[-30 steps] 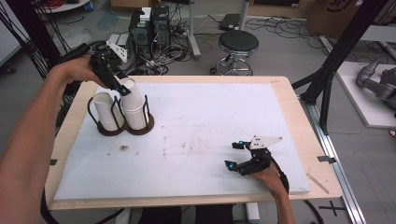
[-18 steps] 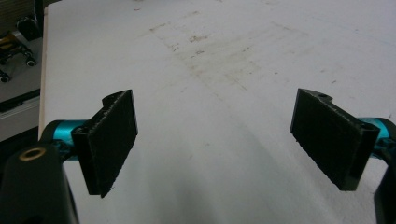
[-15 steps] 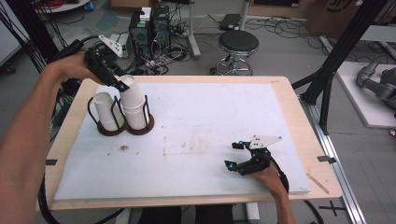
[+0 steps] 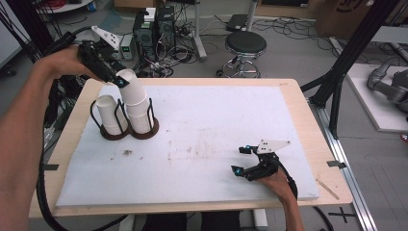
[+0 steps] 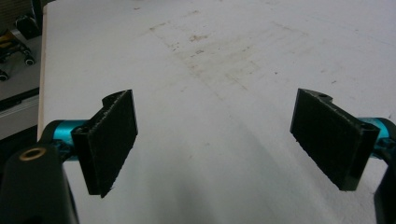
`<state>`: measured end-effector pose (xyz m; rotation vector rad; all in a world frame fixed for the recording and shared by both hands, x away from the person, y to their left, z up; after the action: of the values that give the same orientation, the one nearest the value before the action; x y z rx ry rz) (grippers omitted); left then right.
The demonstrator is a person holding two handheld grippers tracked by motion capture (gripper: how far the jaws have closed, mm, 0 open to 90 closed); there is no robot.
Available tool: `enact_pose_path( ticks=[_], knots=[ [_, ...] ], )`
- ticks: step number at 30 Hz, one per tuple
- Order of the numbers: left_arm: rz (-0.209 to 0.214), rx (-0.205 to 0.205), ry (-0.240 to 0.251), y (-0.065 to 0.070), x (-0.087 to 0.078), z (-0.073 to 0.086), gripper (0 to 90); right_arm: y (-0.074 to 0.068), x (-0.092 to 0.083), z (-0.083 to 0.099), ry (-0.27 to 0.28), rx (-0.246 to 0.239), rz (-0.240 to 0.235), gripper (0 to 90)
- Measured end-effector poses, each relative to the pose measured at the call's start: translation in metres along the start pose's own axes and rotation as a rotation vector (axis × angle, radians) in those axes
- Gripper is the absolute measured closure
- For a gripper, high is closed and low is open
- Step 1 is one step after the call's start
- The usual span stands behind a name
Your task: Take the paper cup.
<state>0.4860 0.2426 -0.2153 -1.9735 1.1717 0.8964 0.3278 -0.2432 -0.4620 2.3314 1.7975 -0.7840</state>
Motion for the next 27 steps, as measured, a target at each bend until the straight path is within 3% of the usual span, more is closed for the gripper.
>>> enact_pose_path(
  ticks=[8,22,27],
  knots=[
    [-0.01,-0.019,0.026,0.0,-0.011,0.002,36.3,0.0,0.0,0.0,-0.001,-0.003,0.002,15.3],
    [-0.05,0.003,0.105,0.009,-0.043,-0.013,36.3,0.0,0.0,0.0,-0.002,-0.002,-0.001,15.3],
    [-0.063,-0.021,0.142,0.015,-0.057,-0.016,36.3,0.0,0.0,0.0,0.0,0.004,-0.002,15.3]
  ],
)
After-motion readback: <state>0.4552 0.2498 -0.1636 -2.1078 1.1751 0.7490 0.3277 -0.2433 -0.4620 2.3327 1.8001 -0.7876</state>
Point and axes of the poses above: each handheld gripper's, and its own axes: x roughly forward along the jaws, z roughly out of its underside, y roughly to its right, the point moved 2 cm from there along x, roughly forward along the jaws, and after that the axes turned 10 degrees about -z, right-handed, at the moved point
